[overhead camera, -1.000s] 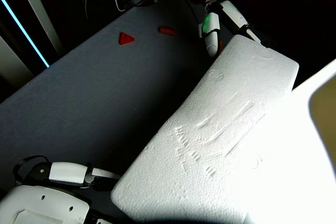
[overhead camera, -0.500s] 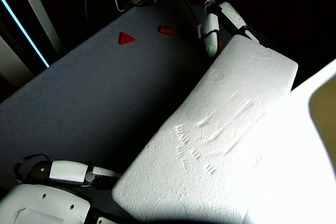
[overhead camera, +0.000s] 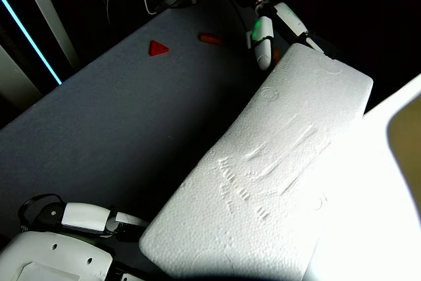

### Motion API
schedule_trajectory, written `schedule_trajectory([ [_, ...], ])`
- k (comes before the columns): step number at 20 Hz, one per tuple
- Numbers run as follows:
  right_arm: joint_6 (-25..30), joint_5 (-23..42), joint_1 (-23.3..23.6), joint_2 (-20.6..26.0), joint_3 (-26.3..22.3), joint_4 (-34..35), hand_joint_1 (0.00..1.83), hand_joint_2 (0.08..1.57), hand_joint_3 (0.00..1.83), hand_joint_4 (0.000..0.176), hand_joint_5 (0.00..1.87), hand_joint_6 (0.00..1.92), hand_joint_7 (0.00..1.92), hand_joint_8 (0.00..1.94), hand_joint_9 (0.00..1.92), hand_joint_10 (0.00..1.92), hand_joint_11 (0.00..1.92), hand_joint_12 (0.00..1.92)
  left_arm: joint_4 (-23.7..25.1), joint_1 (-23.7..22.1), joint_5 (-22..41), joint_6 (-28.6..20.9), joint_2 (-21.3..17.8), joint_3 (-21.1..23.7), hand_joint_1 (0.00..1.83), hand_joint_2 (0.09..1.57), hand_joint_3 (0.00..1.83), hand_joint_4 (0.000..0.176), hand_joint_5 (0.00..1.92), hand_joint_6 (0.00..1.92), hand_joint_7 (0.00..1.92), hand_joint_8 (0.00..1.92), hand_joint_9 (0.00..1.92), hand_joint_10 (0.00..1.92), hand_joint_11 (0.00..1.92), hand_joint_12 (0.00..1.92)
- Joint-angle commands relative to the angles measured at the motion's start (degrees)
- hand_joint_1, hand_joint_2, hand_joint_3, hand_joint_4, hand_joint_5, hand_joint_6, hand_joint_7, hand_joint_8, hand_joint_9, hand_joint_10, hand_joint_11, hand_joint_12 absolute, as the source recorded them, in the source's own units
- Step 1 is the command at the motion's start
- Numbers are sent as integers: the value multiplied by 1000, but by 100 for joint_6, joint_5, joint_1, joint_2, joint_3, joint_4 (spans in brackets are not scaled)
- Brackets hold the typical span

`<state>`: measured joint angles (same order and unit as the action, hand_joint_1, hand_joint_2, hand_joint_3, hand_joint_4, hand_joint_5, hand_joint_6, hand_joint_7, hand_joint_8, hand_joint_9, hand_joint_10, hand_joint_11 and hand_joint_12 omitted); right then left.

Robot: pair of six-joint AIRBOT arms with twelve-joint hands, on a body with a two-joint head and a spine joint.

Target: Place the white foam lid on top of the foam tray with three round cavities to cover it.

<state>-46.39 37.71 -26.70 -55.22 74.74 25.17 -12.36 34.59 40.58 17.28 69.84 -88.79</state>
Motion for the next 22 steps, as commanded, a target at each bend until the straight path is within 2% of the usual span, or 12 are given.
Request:
schedule_trajectory([
  [1, -19, 588, -2, 54, -15, -118, 530, 1287, 0, 0, 0, 0, 0, 0, 0, 0, 0, 0, 132, 41, 430, 30, 13, 31, 416, 1078, 1, 34, 0, 0, 0, 0, 0, 0, 0, 886],
  [5, -77, 668, -184, 163, -89, 80, 540, 1266, 0, 0, 0, 0, 0, 0, 0, 0, 0, 0, 26, 166, 435, 115, -100, 87, 418, 1092, 1, 13, 0, 0, 0, 0, 25, 8, 0, 1177],
  [6, -84, 688, -231, 186, -101, 130, 528, 1266, 0, 0, 0, 0, 0, 0, 0, 0, 0, 0, 4, 190, 447, 134, -128, 102, 410, 1090, 0, 20, 0, 0, 0, 0, 36, 10, 0, 1248],
  [7, -92, 710, -277, 206, -107, 177, 524, 1268, 0, 0, 0, 0, 0, 0, 0, 0, 0, 0, -30, 218, 476, 142, -159, 119, 415, 1093, 1, 14, 0, 0, 0, 0, 31, 8, 0, 1263],
  [11, -131, 746, -367, 291, -153, 273, 499, 1232, 0, 0, 0, 0, 0, 0, 0, 0, 0, 0, -164, 323, 548, 194, -252, 169, 390, 1095, 2, 24, 0, 0, 0, 0, 17, 2, 0, 1151],
  [12, -154, 749, -381, 319, -167, 292, 503, 1232, 0, 0, 0, 0, 0, 0, 0, 0, 0, 0, -187, 355, 577, 200, -282, 186, 372, 1103, 5, 35, 0, 0, 0, 0, 22, 3, 0, 1141],
  [17, -239, 836, -526, 548, -349, 349, 503, 1246, 0, 0, 0, 0, 0, 0, 0, 0, 0, 0, -238, 476, 772, 270, -497, 358, 390, 1111, 1, 29, 0, 0, 0, 0, 9, 3, 0, 992],
  [18, -268, 854, -563, 599, -397, 351, 501, 1232, 0, 0, 0, 0, 0, 0, 0, 0, 0, 0, -238, 505, 819, 295, -556, 409, 401, 1112, 1, 20, 0, 0, 0, 0, 1, 0, 0, 917],
  [21, -318, 986, -735, 774, -590, 361, 487, 1226, 0, 0, 0, 0, 0, 0, 0, 0, 0, 0, -239, 646, 1035, 327, -745, 595, 407, 1103, 0, 36, 0, 0, 0, 0, 0, 0, 0, 860],
  [22, -320, 1108, -845, 853, -707, 361, 490, 1230, 0, 0, 0, 0, 0, 0, 0, 0, 0, 0, -239, 709, 1137, 333, -813, 674, 416, 1110, 0, 35, 0, 0, 0, 0, 0, 0, 0, 830],
])
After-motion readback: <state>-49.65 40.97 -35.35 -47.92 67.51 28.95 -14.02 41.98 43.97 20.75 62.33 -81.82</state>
